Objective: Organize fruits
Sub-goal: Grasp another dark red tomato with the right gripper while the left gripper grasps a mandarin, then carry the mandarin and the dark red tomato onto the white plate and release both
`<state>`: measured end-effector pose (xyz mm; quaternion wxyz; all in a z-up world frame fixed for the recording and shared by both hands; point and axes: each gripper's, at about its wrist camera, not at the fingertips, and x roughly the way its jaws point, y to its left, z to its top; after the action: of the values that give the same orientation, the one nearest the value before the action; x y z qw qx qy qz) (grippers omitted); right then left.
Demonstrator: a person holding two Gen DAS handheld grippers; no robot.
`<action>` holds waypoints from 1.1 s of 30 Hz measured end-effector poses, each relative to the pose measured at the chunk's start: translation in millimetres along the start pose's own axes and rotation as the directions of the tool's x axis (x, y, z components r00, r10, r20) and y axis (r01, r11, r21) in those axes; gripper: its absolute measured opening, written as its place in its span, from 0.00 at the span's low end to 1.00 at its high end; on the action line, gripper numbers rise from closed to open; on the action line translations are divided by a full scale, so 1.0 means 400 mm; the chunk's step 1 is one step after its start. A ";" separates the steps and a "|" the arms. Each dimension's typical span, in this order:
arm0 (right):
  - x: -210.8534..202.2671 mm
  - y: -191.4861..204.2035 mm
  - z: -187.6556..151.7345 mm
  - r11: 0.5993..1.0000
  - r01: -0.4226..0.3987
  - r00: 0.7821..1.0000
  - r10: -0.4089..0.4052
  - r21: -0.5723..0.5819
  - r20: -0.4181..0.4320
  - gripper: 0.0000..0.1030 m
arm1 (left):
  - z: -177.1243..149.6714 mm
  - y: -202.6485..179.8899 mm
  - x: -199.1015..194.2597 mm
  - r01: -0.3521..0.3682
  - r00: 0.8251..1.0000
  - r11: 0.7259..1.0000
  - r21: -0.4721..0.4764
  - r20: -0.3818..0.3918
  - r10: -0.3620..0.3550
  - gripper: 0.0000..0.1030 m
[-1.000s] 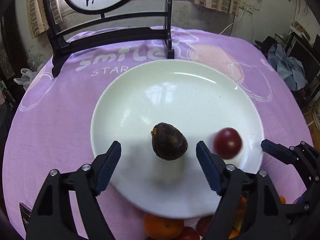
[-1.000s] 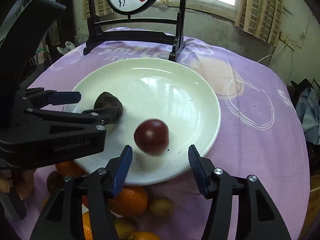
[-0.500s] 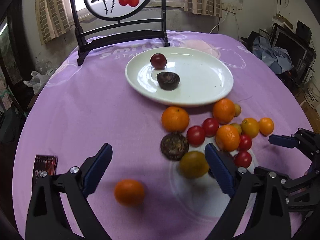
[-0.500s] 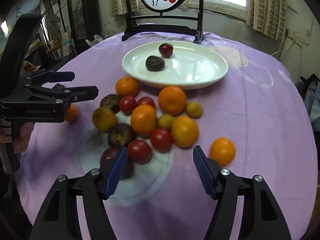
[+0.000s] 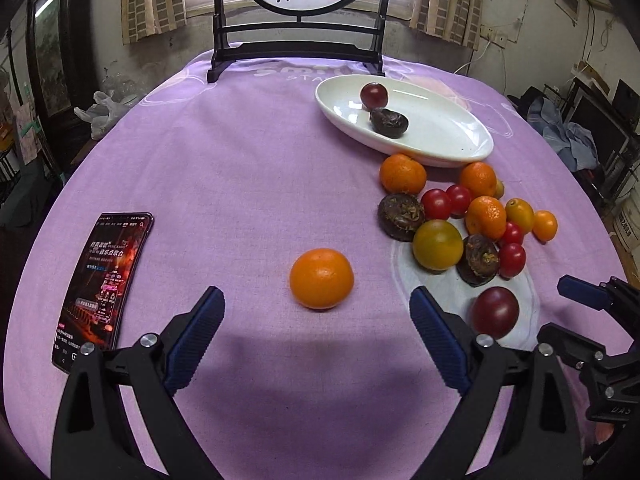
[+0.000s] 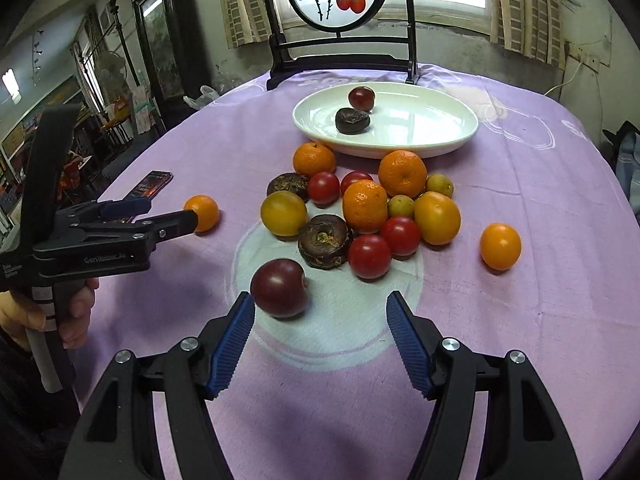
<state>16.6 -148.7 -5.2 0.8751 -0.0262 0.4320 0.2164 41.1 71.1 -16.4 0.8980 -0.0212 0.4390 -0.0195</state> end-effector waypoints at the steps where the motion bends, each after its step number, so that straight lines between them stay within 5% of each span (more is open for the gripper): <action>1: -0.003 0.002 0.001 1.000 -0.003 1.000 0.003 0.000 0.004 0.67 | -0.003 0.000 0.000 0.003 1.000 1.000 -0.003 0.000 -0.003 0.89; 12: 0.140 0.092 0.033 0.996 0.020 0.993 -0.030 -0.088 -0.114 0.67 | -0.013 0.002 0.014 -0.017 1.000 1.000 0.003 -0.015 0.017 0.89; 15: 0.159 0.100 0.040 0.995 0.035 0.991 -0.047 -0.093 -0.127 0.39 | -0.013 0.014 0.018 -0.027 1.000 1.000 -0.004 -0.017 0.026 0.89; 24: 0.087 0.024 0.004 0.999 0.004 0.997 -0.006 -0.036 -0.077 0.38 | 0.006 -0.005 0.063 -0.037 0.999 0.999 0.017 -0.028 0.038 0.87; 25: 0.079 0.015 0.000 0.999 0.007 0.997 -0.009 -0.033 -0.073 0.39 | 0.008 -0.012 0.073 -0.033 0.999 0.999 0.023 -0.035 0.034 0.84; 27: 0.060 -0.009 -0.009 1.000 0.010 0.998 -0.012 -0.019 -0.060 0.39 | 0.013 -0.026 0.100 -0.015 0.998 0.999 0.039 -0.068 0.018 0.50; 29: 0.043 -0.030 -0.014 1.000 0.014 0.999 -0.014 -0.005 -0.046 0.39 | 0.018 -0.040 0.109 -0.012 0.998 0.998 0.059 -0.061 0.016 0.38; 33: 0.008 -0.073 0.016 0.999 0.038 0.999 -0.038 -0.015 -0.002 0.39 | 0.037 -0.076 0.107 0.026 0.997 0.992 0.121 -0.073 -0.018 0.38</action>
<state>35.0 -172.4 -7.8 0.8784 -0.0411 0.4307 0.2028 78.6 38.6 -39.3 0.8811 0.0296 0.4685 -0.0570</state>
